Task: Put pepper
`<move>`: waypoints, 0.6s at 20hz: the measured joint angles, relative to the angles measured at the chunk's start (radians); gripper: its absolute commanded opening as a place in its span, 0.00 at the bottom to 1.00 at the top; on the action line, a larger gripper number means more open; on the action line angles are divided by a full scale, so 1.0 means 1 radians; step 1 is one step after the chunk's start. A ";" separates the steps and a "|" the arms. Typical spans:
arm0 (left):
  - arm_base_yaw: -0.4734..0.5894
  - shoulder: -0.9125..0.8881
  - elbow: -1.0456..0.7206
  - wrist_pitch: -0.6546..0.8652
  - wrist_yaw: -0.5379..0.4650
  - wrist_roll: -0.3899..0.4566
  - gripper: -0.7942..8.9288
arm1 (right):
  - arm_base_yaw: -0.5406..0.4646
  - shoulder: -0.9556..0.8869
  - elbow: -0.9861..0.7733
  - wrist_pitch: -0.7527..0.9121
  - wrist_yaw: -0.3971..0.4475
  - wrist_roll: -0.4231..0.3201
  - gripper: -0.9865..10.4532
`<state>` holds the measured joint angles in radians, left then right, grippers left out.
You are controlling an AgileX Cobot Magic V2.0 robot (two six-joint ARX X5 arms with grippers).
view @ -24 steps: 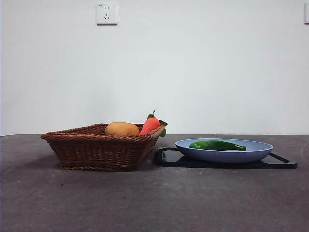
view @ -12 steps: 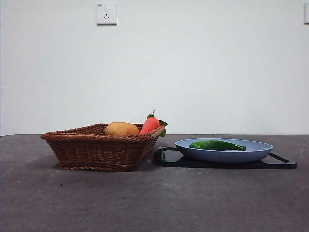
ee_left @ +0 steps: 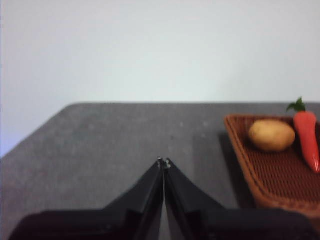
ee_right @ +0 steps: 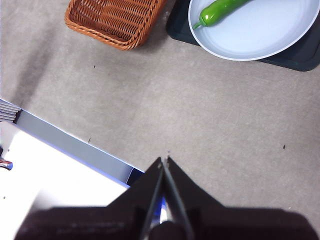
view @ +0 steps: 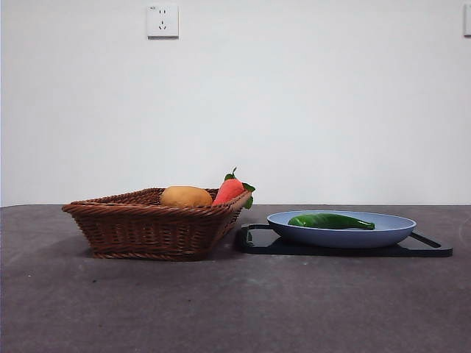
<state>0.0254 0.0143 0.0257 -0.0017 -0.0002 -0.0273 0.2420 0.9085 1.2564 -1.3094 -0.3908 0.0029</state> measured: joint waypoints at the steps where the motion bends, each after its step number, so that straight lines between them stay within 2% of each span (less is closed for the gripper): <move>1: 0.000 -0.006 -0.001 -0.032 0.000 0.000 0.09 | 0.000 0.000 0.000 0.000 0.000 0.000 0.10; 8: 0.000 -0.008 -0.001 -0.204 0.004 -0.026 0.09 | 0.000 0.000 0.000 0.000 0.000 0.000 0.10; 12: 0.000 -0.009 -0.001 -0.201 0.004 -0.026 0.09 | 0.000 0.000 0.000 0.000 0.000 0.000 0.10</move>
<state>0.0254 0.0051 0.0246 -0.2024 0.0036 -0.0536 0.2420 0.9085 1.2564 -1.3094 -0.3908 0.0029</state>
